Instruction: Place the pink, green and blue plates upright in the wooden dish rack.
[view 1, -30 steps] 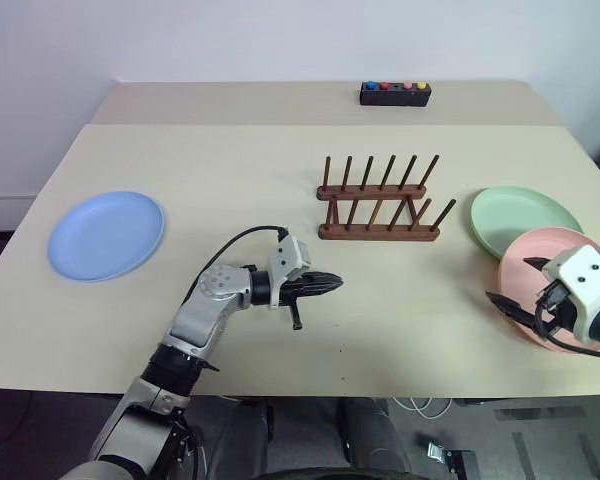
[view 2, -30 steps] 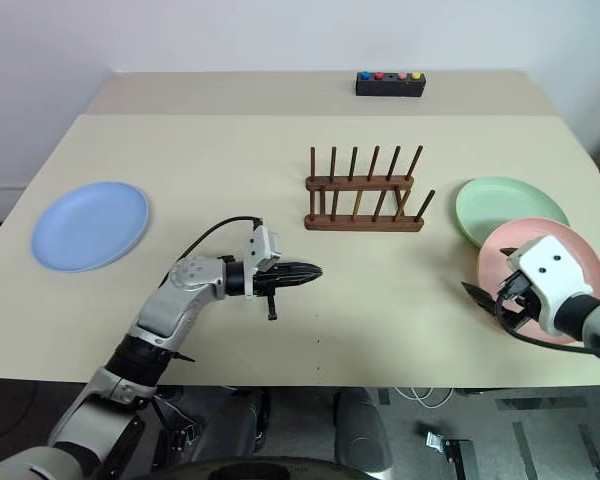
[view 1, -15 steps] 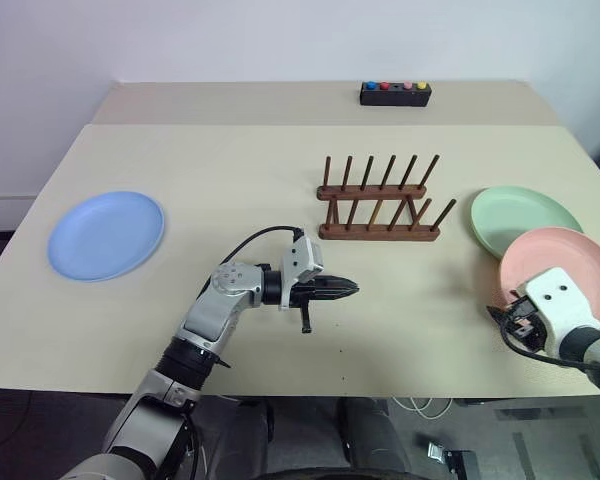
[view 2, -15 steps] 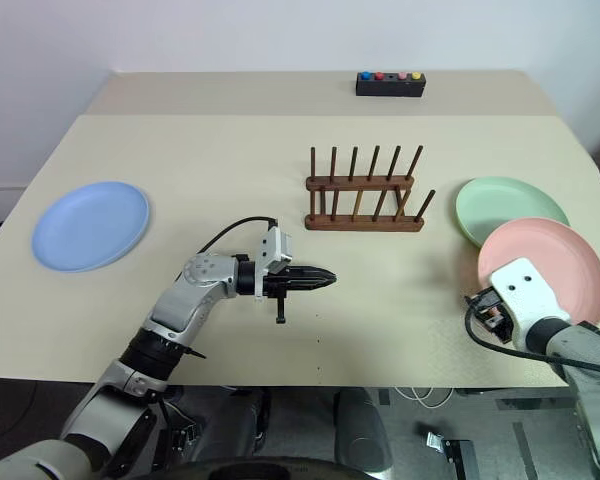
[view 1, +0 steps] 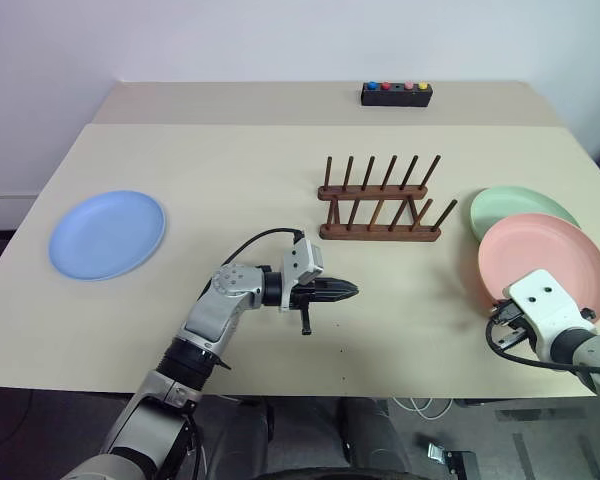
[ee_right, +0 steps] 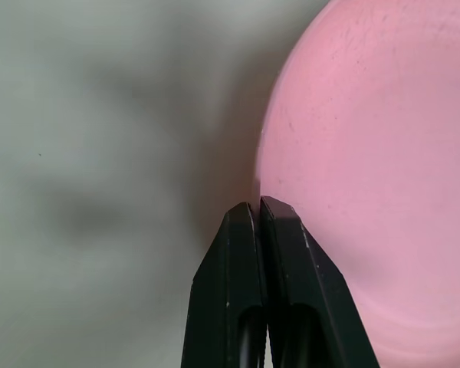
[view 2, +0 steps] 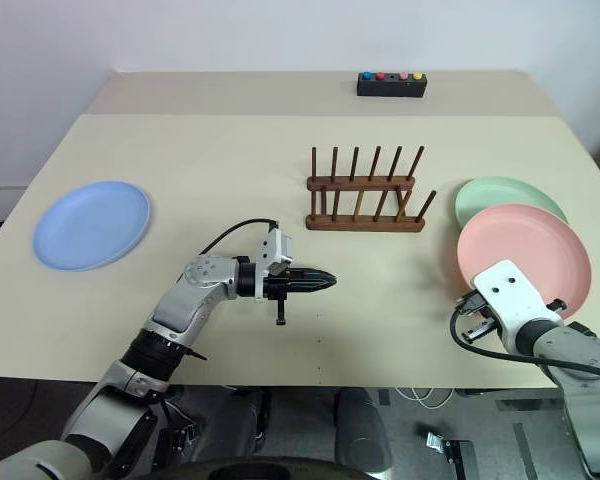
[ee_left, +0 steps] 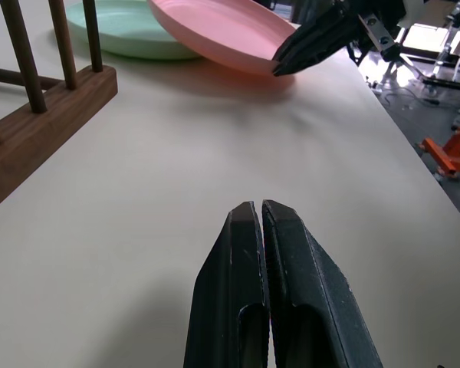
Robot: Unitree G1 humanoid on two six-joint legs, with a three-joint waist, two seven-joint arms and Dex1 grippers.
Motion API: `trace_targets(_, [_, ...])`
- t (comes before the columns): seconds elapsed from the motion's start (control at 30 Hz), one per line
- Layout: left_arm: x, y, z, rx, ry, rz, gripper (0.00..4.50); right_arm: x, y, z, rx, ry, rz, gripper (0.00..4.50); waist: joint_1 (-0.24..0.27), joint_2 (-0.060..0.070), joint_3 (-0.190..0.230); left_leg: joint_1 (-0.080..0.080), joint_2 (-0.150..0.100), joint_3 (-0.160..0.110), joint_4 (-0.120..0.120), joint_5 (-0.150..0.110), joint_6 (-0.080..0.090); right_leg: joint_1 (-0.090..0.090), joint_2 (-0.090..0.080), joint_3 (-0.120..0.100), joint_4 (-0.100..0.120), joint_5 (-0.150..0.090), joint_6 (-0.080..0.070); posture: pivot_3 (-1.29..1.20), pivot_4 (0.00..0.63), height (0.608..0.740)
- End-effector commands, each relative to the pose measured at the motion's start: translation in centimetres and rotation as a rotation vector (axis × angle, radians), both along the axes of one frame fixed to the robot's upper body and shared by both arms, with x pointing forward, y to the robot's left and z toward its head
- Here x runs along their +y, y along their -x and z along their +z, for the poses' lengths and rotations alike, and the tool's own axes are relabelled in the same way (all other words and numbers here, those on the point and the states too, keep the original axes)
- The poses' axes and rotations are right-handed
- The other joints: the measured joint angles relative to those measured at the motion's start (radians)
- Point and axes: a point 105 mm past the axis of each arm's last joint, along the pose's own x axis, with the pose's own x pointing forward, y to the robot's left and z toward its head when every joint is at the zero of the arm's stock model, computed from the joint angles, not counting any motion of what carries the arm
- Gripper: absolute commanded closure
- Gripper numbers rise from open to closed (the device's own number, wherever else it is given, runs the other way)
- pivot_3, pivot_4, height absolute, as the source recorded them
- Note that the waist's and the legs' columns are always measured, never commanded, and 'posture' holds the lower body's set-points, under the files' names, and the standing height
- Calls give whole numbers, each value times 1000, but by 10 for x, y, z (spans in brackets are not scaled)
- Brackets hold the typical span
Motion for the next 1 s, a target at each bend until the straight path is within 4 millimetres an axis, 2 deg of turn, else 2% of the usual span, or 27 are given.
trace_targets(0.03, [-4, 3, 7, -30, 24, -21, 4404, -3, -2, 34, -108, 90, 29, 4486, 0, 0, 0, 0, 0, 0, 0, 0, 0, 0, 0, 0, 0, 0, 0, 0, 150, 734])
trace_targets(0.1, [-4, 2, 7, -29, 23, -22, 4404, -1, -6, 51, -180, 104, 64, 4486, 0, 0, 0, 0, 0, 0, 0, 0, 0, 0, 0, 0, 0, 0, 0, 0, 150, 734])
trace_targets(0.13, [-3, 1, 7, -30, 22, -20, 4404, 5, -10, 69, -266, 103, 107, 4486, -1, 0, 0, 0, 0, 0, 0, 0, 0, 0, 0, 0, 0, 0, 1, 0, 150, 734])
trace_targets(0.23, [-2, -1, 8, -34, 24, -13, 4404, 12, -19, 102, -429, 85, 172, 4486, -5, 0, 0, 0, 0, 0, 0, 0, 0, 0, 0, 0, 0, 1, 2, 0, 150, 734])
trace_targets(0.4, [0, -8, 14, -55, 50, 36, 4404, 14, -43, 131, -601, 41, 207, 4486, 0, -1, 0, 0, 0, 0, 0, 0, 0, 0, 0, 0, -1, 1, 2, 0, 150, 734])
trace_targets(0.47, [3, -12, 16, -67, 53, 68, 4404, 24, -54, 142, -658, -24, 264, 4486, -1, -1, 1, 0, 0, 0, 0, 0, 0, 0, 0, 0, -1, 1, 2, 0, 150, 734])
trace_targets(0.53, [7, -15, 17, -76, 58, 103, 4404, 41, -63, 154, -692, -163, 355, 4486, -7, 0, 1, 0, 0, 0, 0, 0, 0, 0, 0, 0, -1, 1, 2, 0, 150, 734])
trace_targets(0.73, [17, -17, 18, -92, 57, 163, 4404, 88, -65, 179, -670, -588, 656, 4486, -7, 0, 1, 0, 1, 0, -2, 0, 0, -1, 0, 0, 0, 2, 3, 0, 150, 734])
trace_targets(0.8, [22, -17, 19, -98, 59, 191, 4404, 99, -63, 178, -608, -667, 750, 4486, -3, 0, 1, 0, 1, 0, -2, 0, 0, -1, 0, 0, 0, 2, 3, 0, 150, 734])
trace_targets(1.0, [29, -16, 19, -108, 56, 240, 4404, 96, -76, 176, -530, -870, 776, 4486, -2, 0, 1, -1, 0, -1, -1, 0, 0, -1, 0, -1, 0, 2, 3, 0, 150, 734])
